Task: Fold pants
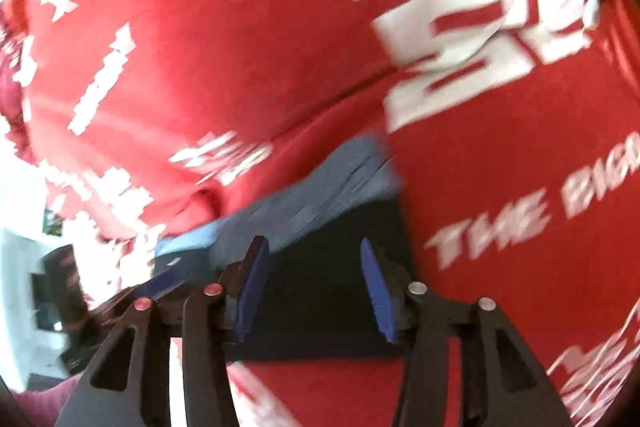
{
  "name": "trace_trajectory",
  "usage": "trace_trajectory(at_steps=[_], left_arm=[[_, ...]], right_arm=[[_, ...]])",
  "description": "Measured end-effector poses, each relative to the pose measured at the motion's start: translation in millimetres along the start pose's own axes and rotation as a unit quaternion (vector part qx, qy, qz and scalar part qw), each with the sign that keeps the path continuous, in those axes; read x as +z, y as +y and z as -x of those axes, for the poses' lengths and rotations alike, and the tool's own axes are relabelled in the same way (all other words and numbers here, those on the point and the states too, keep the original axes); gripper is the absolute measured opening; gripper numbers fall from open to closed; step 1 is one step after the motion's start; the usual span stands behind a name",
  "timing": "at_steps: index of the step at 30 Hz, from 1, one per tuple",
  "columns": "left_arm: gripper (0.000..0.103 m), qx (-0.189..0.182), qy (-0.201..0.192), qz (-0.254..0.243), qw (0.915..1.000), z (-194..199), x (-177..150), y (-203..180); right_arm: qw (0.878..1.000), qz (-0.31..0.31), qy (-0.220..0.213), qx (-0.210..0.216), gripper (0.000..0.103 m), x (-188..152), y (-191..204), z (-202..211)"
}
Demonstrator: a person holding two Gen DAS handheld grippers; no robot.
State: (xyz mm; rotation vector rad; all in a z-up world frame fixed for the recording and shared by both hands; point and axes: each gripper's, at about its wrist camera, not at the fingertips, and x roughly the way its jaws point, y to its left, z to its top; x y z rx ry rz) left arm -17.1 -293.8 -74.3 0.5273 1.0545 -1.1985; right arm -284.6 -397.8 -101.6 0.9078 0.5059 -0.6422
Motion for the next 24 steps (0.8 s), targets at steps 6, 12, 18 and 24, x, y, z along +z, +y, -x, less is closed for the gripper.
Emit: trace_trajectory(at_steps=[6,12,18,24], left_arm=[[0.075,0.003,0.017,-0.004,0.9998,-39,9,-24],[0.076,0.042,0.056,0.033,0.9970,-64,-14,5],[0.080,0.060,0.064,0.054,0.9947,-60,-19,5],[0.080,0.084,0.070,0.075,0.9912,-42,-31,20]], right_arm=[[0.995,-0.043,0.083,0.040,0.038,34,-48,-55],[0.994,-0.012,0.107,0.012,0.037,30,-33,-68],[0.982,0.094,0.116,-0.113,0.049,22,7,-81],[0.984,0.097,0.106,-0.105,0.081,3,22,-55]])
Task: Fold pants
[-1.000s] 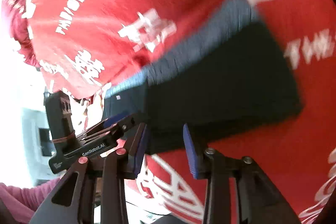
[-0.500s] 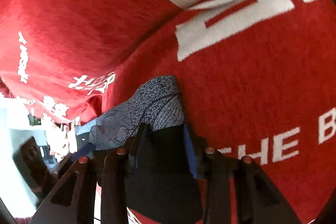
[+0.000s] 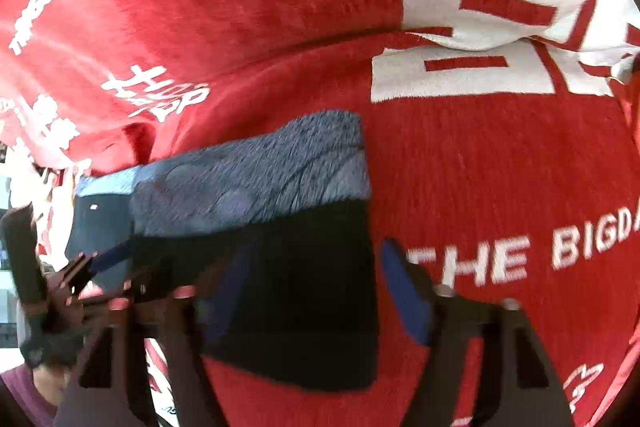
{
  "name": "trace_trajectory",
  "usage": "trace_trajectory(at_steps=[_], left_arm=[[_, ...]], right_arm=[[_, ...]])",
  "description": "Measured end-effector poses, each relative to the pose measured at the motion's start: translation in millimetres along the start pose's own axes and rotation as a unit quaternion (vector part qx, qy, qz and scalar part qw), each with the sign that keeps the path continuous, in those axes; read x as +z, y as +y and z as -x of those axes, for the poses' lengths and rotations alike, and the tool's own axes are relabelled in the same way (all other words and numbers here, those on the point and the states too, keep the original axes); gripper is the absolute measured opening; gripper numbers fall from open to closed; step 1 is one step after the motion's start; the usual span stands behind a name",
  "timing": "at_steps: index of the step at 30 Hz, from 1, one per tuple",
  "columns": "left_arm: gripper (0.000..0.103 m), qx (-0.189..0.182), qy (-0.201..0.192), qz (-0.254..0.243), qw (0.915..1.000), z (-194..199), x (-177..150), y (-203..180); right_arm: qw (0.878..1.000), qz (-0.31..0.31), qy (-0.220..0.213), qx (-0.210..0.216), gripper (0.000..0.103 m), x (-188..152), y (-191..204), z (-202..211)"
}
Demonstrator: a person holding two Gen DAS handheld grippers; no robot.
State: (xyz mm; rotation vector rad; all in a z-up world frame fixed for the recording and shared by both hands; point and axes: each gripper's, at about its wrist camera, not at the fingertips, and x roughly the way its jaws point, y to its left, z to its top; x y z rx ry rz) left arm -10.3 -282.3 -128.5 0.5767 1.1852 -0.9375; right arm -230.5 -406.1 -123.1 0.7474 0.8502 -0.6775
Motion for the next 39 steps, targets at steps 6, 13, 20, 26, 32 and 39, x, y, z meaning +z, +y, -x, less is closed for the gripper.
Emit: trace_trajectory(at_steps=[6,13,20,26,32,39], left_arm=[[0.080,0.012,0.004,0.025,0.9996,16,-20,18],[0.080,0.029,0.007,0.048,0.9984,29,-44,20],[0.080,0.028,0.008,0.073,0.9969,36,-58,25],[0.080,0.019,0.015,0.075,0.9969,33,-69,45],[0.080,0.013,0.015,0.062,0.9979,37,-76,81],[0.080,0.007,0.020,0.071,0.9973,43,-64,136]], right_arm=[[1.000,0.005,0.022,0.000,0.083,-32,0,18],[0.999,0.005,0.043,0.016,0.090,-51,10,23],[0.997,0.017,0.065,0.049,0.103,-64,19,24],[0.996,0.022,0.075,0.039,0.103,-77,35,22],[0.997,0.014,0.067,0.020,0.103,-82,69,16],[0.998,0.031,0.058,-0.002,0.103,-79,127,-1]])
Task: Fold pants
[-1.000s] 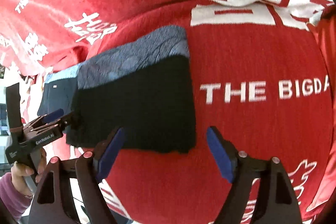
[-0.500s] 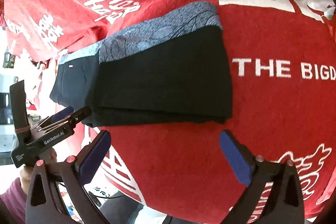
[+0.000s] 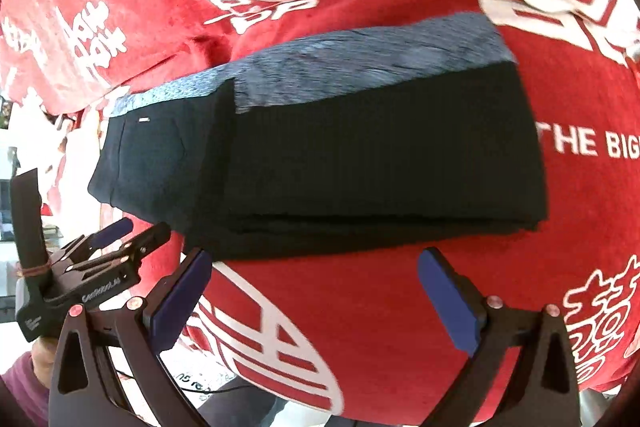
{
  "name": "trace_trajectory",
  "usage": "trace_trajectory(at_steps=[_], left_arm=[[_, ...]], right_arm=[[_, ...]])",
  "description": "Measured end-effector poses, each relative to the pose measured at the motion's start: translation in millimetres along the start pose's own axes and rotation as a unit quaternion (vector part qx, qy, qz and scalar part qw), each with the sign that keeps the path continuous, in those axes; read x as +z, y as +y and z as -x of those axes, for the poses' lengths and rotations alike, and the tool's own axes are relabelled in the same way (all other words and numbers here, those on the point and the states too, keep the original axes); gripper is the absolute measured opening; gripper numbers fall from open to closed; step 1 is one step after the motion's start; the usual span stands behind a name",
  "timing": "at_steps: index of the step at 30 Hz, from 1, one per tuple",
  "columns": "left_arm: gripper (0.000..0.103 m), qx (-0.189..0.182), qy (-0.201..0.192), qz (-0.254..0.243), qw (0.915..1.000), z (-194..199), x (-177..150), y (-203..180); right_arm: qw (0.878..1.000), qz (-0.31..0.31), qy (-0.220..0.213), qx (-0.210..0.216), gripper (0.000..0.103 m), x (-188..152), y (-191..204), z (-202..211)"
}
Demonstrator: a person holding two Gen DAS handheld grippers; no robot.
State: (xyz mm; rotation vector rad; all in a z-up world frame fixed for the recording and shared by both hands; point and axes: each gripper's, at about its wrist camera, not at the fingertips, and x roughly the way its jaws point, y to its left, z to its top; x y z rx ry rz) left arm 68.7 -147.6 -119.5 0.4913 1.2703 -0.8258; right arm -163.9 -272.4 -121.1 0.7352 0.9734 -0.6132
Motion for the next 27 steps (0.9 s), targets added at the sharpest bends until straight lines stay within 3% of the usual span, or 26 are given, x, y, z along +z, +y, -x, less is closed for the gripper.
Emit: trace_trajectory(at_steps=[5,10,20,27], left_arm=[[0.080,-0.003,0.003,0.025,0.9997,0,13,34],[0.080,-0.007,0.003,0.051,0.9987,-3,7,65],[0.080,-0.014,-0.029,0.122,0.9920,-4,11,141],[0.080,-0.067,-0.057,0.166,0.9822,2,13,176]], right_arm=[[0.999,0.011,0.011,-0.028,0.103,6,32,-20],[0.998,0.036,0.030,-0.044,0.103,7,58,-38],[0.995,0.049,0.065,-0.057,0.103,-4,87,-65],[0.994,0.047,0.075,-0.068,0.103,-7,90,-77]])
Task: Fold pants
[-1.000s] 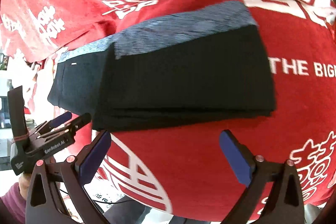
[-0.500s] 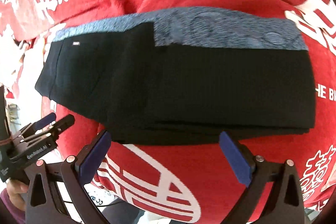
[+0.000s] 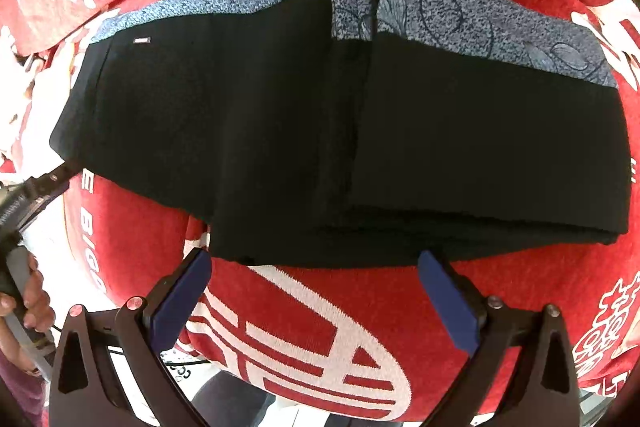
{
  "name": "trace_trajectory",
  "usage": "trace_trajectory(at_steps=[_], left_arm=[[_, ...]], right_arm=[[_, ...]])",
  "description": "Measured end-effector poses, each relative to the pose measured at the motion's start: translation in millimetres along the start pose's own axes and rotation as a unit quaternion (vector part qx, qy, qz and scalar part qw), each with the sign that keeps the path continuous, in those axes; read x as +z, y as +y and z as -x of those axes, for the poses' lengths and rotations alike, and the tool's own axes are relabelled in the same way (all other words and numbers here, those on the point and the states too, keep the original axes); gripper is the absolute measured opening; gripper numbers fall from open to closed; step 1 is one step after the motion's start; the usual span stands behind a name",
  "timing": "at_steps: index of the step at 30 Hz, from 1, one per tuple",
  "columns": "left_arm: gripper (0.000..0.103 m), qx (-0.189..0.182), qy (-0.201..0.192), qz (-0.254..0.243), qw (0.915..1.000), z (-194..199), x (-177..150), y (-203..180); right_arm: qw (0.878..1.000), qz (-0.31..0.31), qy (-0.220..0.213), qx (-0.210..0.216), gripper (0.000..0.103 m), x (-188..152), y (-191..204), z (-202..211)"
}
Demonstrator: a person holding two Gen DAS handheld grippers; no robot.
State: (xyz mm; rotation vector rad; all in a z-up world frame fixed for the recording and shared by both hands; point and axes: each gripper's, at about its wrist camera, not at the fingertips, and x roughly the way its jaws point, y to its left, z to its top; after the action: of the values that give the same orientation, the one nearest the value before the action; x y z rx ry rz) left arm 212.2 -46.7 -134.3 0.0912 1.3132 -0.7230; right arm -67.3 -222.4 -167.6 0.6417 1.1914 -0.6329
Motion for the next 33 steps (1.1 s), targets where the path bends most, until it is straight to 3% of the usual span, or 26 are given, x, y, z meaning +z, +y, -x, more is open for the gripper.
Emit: trace_trajectory(at_steps=[6,11,16,18,19,23,28,30,33], left_arm=[[0.080,-0.065,0.001,0.047,0.9968,-12,4,12],[0.080,-0.124,-0.009,0.080,0.9890,-19,13,22],[0.080,-0.180,-0.014,0.131,0.9748,-30,12,35],[0.091,-0.211,-0.027,0.156,0.9646,-32,13,42],[0.092,-0.221,-0.032,0.168,0.9600,-33,14,45],[0.093,-0.211,-0.044,0.178,0.9601,-37,19,40],[0.093,-0.150,-0.061,0.107,0.9809,-21,29,2],[0.093,-0.120,-0.063,0.083,0.9873,-21,31,-11],[0.092,-0.100,-0.041,0.106,0.9884,-32,33,-7]], right_arm=[[1.000,-0.009,0.012,0.000,0.103,2,5,-13],[0.999,-0.028,0.022,0.012,0.103,1,2,-23],[1.000,-0.018,0.022,0.004,0.103,0,8,-27],[1.000,-0.018,0.023,0.006,0.103,0,10,-28],[1.000,-0.018,0.023,0.007,0.103,1,10,-28],[1.000,-0.012,0.025,0.008,0.103,-1,7,-29],[0.999,-0.007,0.024,0.022,0.103,-1,4,-21],[0.998,-0.015,0.015,0.055,0.103,0,4,-13],[0.990,-0.034,-0.002,0.137,0.103,4,2,1]])
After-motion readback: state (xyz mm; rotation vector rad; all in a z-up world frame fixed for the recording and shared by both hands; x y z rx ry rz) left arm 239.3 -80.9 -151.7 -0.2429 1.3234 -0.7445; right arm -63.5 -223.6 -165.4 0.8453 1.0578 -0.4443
